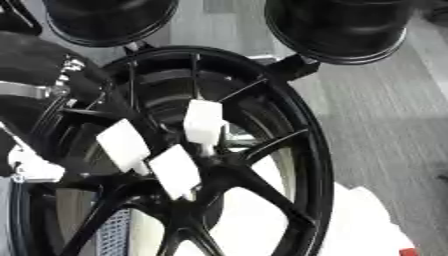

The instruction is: Pull the pin out of the wheel hub.

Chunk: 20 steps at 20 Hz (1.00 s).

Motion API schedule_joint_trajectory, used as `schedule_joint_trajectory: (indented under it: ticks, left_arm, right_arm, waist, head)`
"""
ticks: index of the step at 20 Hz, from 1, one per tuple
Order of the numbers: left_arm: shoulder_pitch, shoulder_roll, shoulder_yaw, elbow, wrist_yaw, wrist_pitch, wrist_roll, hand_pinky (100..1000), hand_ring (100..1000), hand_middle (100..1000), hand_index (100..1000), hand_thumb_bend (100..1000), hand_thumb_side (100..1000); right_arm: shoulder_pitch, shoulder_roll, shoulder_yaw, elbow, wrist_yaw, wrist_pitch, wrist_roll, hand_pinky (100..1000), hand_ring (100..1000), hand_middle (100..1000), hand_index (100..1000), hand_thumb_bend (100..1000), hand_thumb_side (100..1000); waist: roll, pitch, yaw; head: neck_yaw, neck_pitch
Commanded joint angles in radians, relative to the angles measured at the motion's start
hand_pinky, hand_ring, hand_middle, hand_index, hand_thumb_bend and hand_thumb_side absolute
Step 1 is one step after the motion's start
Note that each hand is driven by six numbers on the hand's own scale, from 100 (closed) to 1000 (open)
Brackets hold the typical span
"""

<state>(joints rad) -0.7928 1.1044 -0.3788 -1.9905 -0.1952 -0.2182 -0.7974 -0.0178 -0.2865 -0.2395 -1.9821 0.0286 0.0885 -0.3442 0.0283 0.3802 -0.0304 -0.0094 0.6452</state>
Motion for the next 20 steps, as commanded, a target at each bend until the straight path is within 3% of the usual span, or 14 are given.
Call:
schedule_joint_trajectory:
  ticks: [1, 9, 20]
  left_arm:
    - [-0.015, 0.009, 0.005, -0.01, -0.011, 0.019, 0.008, 900, 863, 772, 919, 298, 622]
    - [-0.023, -0.008, -0.013, -0.01, -0.005, 0.053, 0.033, 897, 862, 781, 914, 218, 560]
    - [-0.026, -0.017, -0.027, -0.01, 0.015, 0.066, 0.017, 876, 847, 783, 911, 169, 566]
  right_arm:
    - [-0.007, -0.009, -0.001, -0.018, 0.006, 0.002, 0.001, 753, 593, 525, 684, 100, 600]
    - [-0.01, -0.003, 0.0, -0.018, 0.004, 0.005, 0.004, 753, 593, 525, 684, 100, 603]
    - [-0.015, 0.002, 0.002, -0.018, 0.005, 0.006, 0.007, 755, 594, 526, 685, 100, 605]
  waist:
    - [-0.001, -0.015, -0.002]
    - [0.001, -0.008, -0.004]
    - [0.002, 0.003, -0.009]
  head:
    - [-0.004, -0.019]
    - [-0.006, -0.026]
    - [-0.01, -0.033]
